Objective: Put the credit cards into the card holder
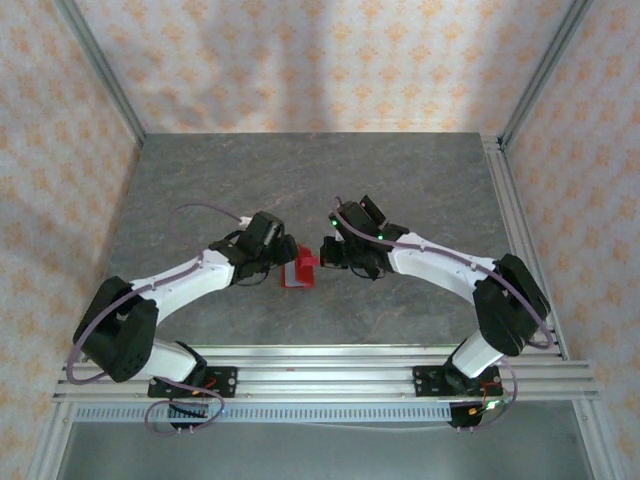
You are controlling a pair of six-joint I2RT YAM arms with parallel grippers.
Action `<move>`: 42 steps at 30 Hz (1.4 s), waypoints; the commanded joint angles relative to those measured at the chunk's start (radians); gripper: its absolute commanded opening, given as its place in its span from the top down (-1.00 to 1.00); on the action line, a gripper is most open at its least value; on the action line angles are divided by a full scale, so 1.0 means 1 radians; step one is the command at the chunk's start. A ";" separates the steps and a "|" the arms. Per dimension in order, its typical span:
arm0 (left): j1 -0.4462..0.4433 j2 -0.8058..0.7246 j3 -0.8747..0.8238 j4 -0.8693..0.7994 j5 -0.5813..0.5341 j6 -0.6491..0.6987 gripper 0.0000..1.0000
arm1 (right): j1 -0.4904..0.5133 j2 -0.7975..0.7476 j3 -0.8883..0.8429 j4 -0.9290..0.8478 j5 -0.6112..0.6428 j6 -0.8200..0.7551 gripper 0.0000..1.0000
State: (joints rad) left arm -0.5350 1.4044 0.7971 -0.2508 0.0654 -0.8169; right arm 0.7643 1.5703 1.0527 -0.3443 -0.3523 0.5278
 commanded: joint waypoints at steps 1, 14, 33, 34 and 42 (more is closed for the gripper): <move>0.005 -0.034 -0.020 -0.054 -0.055 0.011 -0.31 | -0.021 -0.044 -0.043 -0.030 0.070 0.000 1.00; 0.012 -0.010 0.015 -0.139 -0.082 0.040 -0.32 | -0.034 -0.073 -0.156 -0.060 0.098 -0.006 1.00; -0.003 0.064 0.045 -0.094 -0.018 0.053 -0.32 | -0.034 -0.198 -0.122 -0.118 0.054 0.028 0.16; -0.002 0.067 0.046 -0.093 -0.016 0.051 -0.31 | -0.034 -0.213 -0.111 -0.124 0.055 0.031 0.16; -0.007 0.081 0.057 -0.078 -0.010 0.044 -0.31 | -0.001 -0.206 0.000 -0.098 0.007 0.061 0.30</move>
State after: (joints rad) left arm -0.5369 1.4761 0.8276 -0.3439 0.0532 -0.7834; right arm 0.7441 1.3514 1.0050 -0.4480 -0.3218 0.5694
